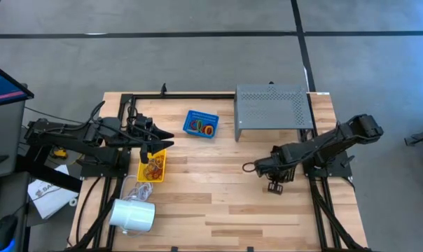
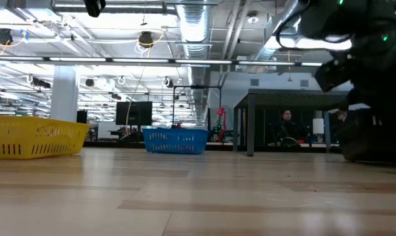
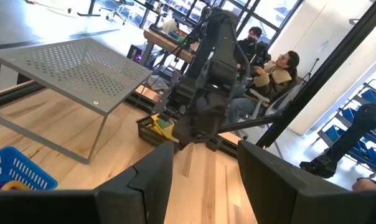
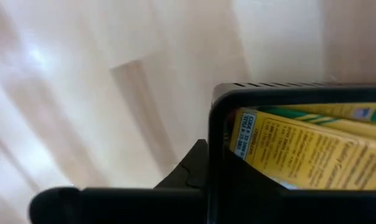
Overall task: Pick & Place Office Desk Supplies
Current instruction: Put the black bin with the yellow crayon boxes on the shelf
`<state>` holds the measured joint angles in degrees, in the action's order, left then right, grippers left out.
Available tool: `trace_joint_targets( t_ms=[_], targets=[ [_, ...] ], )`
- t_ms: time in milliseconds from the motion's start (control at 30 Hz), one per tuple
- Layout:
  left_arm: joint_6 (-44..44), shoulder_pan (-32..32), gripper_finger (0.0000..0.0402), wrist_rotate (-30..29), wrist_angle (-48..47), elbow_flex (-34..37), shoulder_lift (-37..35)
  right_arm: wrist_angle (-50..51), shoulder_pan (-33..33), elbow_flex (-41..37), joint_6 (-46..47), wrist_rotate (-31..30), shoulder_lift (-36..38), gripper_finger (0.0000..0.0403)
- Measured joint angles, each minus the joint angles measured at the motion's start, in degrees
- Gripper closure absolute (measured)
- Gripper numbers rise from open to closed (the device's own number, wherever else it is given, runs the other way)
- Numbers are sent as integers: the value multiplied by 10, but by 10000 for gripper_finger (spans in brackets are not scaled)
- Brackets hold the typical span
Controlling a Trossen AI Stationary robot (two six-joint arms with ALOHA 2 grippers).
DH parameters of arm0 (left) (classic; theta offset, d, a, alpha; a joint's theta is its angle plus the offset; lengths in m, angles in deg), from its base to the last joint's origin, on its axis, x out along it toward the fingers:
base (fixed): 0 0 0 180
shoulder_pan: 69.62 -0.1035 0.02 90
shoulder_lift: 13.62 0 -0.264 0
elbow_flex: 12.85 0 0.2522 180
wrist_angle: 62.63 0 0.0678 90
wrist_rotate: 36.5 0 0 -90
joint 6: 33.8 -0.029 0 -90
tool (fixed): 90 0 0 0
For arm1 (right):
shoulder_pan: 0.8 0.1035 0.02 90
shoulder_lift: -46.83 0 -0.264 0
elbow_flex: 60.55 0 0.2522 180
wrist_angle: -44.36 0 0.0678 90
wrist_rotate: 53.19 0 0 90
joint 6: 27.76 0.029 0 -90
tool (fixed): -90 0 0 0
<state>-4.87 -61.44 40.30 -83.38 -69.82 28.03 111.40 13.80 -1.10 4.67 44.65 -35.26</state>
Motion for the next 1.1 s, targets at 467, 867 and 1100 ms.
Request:
trace_joint_targets(
  t_ms=[467, 867, 1100],
  targets=[
    [-1, 0, 229, 0, -1, 0, 0, 47, 85, 73, 98, -5, 0, 402],
    [-5, 0, 229, 0, -2, 0, 0, 120, 145, 144, 175, -34, 0, 403],
    [-6, 0, 229, 0, -3, 0, 0, 210, 160, 231, 186, -65, 0, 403]
  ],
)
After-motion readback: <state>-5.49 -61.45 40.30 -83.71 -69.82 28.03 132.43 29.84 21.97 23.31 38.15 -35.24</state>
